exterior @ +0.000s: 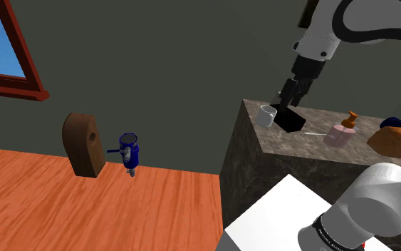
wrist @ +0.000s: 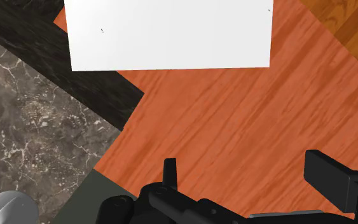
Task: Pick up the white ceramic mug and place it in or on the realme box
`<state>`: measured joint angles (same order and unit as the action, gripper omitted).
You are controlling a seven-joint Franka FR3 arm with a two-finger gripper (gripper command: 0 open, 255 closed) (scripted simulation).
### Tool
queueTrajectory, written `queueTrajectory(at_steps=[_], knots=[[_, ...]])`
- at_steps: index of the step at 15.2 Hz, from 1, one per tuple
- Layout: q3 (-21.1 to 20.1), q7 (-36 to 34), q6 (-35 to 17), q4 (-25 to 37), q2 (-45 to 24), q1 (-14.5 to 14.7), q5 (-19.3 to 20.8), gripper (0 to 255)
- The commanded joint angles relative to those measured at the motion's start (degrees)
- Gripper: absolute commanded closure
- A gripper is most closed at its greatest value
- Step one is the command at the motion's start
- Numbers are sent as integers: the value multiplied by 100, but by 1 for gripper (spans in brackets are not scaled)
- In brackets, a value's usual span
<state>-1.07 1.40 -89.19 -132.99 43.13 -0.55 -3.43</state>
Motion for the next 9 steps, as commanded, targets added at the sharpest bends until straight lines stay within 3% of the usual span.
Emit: queueTrajectory(at_steps=[1,9], knots=[[0,0,0,0,0,0,0,0],[712,801,-771,111,-1010,-305,474,0]])
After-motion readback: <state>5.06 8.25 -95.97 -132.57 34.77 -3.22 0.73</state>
